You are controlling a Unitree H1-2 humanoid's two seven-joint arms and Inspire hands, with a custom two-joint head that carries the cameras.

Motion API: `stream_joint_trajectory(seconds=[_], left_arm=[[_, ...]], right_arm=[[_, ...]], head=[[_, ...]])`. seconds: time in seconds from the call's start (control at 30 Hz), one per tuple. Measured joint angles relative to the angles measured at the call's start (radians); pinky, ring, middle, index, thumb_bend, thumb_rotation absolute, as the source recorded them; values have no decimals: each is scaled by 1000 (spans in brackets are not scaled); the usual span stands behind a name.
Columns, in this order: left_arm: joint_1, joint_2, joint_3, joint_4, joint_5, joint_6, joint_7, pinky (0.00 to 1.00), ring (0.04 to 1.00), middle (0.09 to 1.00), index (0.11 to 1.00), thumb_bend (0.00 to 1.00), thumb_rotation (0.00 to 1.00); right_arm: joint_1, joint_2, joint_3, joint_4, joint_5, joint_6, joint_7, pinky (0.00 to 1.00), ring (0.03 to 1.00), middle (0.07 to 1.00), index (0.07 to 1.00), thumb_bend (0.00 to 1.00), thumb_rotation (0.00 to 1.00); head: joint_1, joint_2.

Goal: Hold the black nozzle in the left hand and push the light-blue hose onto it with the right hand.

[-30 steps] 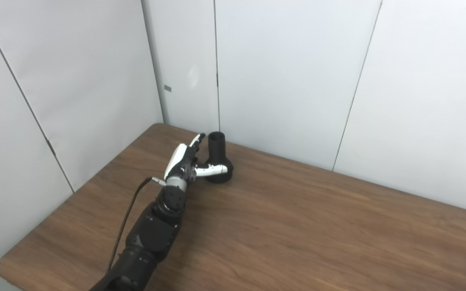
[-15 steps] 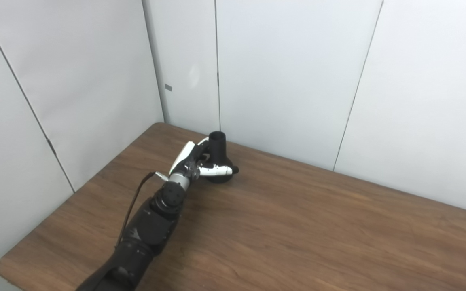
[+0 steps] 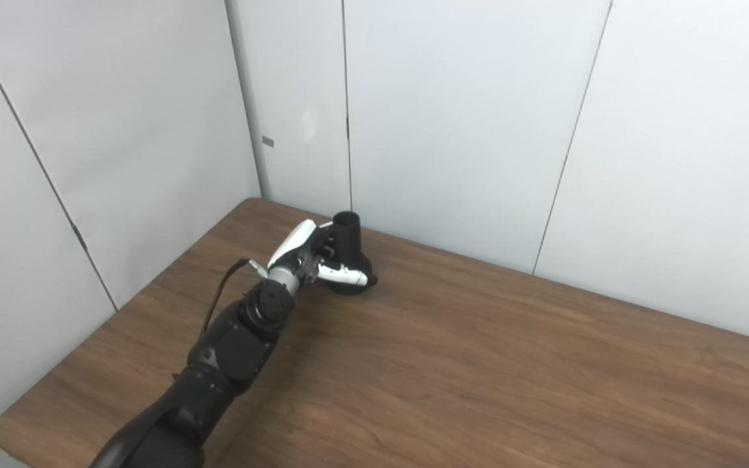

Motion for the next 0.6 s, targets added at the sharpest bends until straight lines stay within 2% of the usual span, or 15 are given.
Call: stream_joint_trajectory(seconds=[0.1, 0.23, 0.4, 0.6], left_arm=[[0, 13, -21, -34, 29, 57, -27, 744, 835, 863, 863, 1000, 215], [-4, 36, -52, -55, 71, 99, -46, 729, 850, 890, 876, 1000, 245], [-16, 49, -90, -62, 119, 123, -72, 747, 878, 910, 897, 1000, 260], [-24, 55, -130, -62, 200, 138, -73, 699, 843, 894, 896, 1000, 231]], right_arm=[[0, 1, 0, 0, 1, 1, 0, 327, 444, 492, 459, 1000, 593], [1, 0, 0, -3, 1, 5, 0, 331, 451, 499, 462, 1000, 595], [3, 0, -1, -10, 1, 9, 0, 330, 447, 494, 460, 1000, 601], [4, 0, -1, -9, 2, 5, 0, 329, 448, 496, 463, 1000, 603]], head=[[2, 3], [0, 5], [-2, 6], [-2, 8]])
